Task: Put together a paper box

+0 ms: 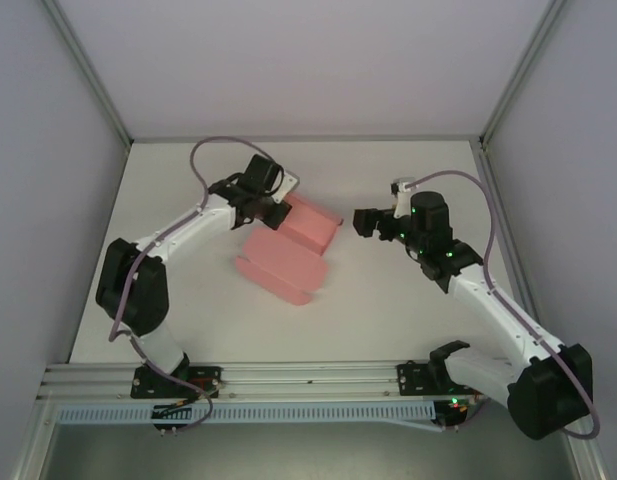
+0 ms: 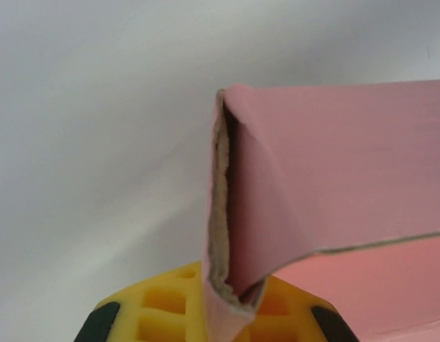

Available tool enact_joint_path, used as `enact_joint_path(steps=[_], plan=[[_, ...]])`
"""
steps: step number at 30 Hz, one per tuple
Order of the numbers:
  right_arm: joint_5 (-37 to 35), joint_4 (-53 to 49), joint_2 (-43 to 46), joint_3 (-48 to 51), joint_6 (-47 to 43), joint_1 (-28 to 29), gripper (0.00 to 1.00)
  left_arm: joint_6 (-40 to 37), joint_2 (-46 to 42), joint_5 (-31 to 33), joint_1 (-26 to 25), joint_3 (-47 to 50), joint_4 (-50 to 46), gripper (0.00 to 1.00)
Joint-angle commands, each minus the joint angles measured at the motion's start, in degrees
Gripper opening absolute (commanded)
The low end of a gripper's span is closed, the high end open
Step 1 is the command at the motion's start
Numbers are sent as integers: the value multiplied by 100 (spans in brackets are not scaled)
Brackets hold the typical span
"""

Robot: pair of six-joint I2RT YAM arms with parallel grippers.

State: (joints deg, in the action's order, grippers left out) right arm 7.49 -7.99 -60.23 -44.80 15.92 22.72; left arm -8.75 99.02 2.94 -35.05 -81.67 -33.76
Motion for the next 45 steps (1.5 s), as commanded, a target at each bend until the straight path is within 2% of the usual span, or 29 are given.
enact_joint_path(steps=[1, 3, 7, 12, 14, 17, 18, 23, 25, 30, 33, 35, 37, 39, 42, 45], plan=[[-315, -886, 327, 225, 208, -142, 100, -2272, 417, 825, -402, -586, -1686, 0], [-378, -949, 486, 370, 251, -278, 100, -2722, 662, 1424, -576, -947, -1932, 0], [-359, -977, 728, 663, 348, -559, 100, -3510, 1286, 2125, -946, -1563, -2208, 0], [-195, -892, 851, 921, 538, -844, 100, -4635, 1756, 3389, -1536, -1098, -808, 0], [-113, -884, 837, 934, 561, -924, 100, -5005, 1945, 3563, -1666, -1009, -259, 0], [-74, -935, 817, 929, 552, -998, 100, -5262, 2272, 3579, -1780, -1175, -118, 0], [-76, -941, 828, 936, 551, -1028, 100, -5255, 2378, 3581, -1795, -1289, -176, 4], [-90, -963, 834, 997, 570, -1086, 100, -5125, 2508, 3249, -1852, -1653, -274, 40], [-93, -976, 841, 1003, 569, -1103, 100, -4967, 2463, 3117, -1865, -1770, -437, 49], [-47, -912, 831, 996, 517, -1112, 100, -4597, 2067, 2745, -1865, -1835, -596, 57], [180, -750, 696, 945, 343, -1110, 100, -4180, 1569, 2370, -1842, -1736, -453, 67], [432, -629, 476, 846, 149, -1104, 100, -3669, 1098, 1972, -1750, -1553, -241, 100], [608, -484, 168, 711, 149, -1092, 100, -3149, 574, 1434, -1599, -1227, -117, 100], [891, -250, -273, 561, 128, -1006, 100, -2538, -86, 1052, -1459, -573, 430, 100], [715, -263, -1053, 72, -172, -507, 100, -1227, -1166, 1114, -1206, 585, 1571, 100], [452, -527, -1990, -674, -559, 110, 100, 602, -2056, 1062, -771, 1201, 1865, 100]])
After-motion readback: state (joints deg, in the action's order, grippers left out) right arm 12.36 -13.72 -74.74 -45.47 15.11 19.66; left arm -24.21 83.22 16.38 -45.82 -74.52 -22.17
